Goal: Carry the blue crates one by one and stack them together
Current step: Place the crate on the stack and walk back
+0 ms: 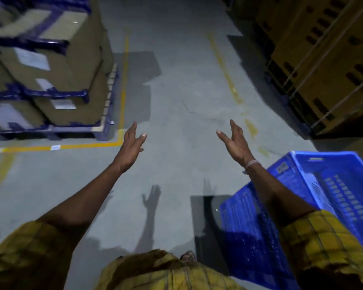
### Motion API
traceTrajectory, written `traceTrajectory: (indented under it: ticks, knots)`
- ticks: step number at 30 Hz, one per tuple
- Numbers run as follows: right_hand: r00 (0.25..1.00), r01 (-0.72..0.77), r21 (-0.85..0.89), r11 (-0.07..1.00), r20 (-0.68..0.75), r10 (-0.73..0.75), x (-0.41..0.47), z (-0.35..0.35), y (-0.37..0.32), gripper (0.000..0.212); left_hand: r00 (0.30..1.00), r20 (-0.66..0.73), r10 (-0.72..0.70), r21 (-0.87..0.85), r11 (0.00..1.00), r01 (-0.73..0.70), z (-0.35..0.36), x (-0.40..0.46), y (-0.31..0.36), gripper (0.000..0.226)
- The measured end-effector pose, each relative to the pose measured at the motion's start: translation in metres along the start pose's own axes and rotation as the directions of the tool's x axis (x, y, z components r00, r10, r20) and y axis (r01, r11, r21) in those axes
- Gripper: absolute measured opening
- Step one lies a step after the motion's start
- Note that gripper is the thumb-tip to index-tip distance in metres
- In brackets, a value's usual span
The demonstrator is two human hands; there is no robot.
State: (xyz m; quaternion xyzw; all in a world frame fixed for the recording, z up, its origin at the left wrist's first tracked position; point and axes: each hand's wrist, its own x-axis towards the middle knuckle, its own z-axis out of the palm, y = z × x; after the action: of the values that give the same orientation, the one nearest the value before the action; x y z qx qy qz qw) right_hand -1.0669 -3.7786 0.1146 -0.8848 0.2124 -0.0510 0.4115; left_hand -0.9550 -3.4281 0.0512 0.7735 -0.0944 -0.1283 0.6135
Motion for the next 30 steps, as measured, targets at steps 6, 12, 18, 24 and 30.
traceTrajectory:
  ticks: [6, 12, 18, 24, 30]
  knots:
    - [0.983, 0.065, 0.02, 0.998, 0.168, -0.067, -0.007, 0.111, -0.095, 0.079, 0.98, -0.184, -0.071, -0.072, 0.996, 0.058, -0.131, -0.056, -0.045, 0.079]
    - [0.921, 0.171, 0.077, 0.982, 0.341, -0.187, -0.024, 0.241, -0.2, 0.081, 0.932, -0.341, -0.12, -0.116, 0.99, 0.085, -0.271, -0.122, -0.085, 0.089]
    - [0.833, 0.215, 0.149, 0.965, 0.487, -0.261, -0.041, 0.368, -0.291, 0.092, 0.86, -0.487, -0.154, -0.137, 0.986, 0.099, -0.379, -0.191, -0.122, 0.087]
    - [0.716, 0.316, 0.2, 0.927, 0.591, -0.371, -0.044, 0.48, -0.376, 0.087, 0.749, -0.63, -0.205, -0.166, 0.978, 0.128, -0.465, -0.239, -0.154, 0.084]
    - [0.541, 0.325, 0.275, 0.905, 0.731, -0.416, -0.019, 0.622, -0.475, 0.096, 0.569, -0.785, -0.243, -0.195, 0.97, 0.145, -0.567, -0.257, -0.18, 0.083]
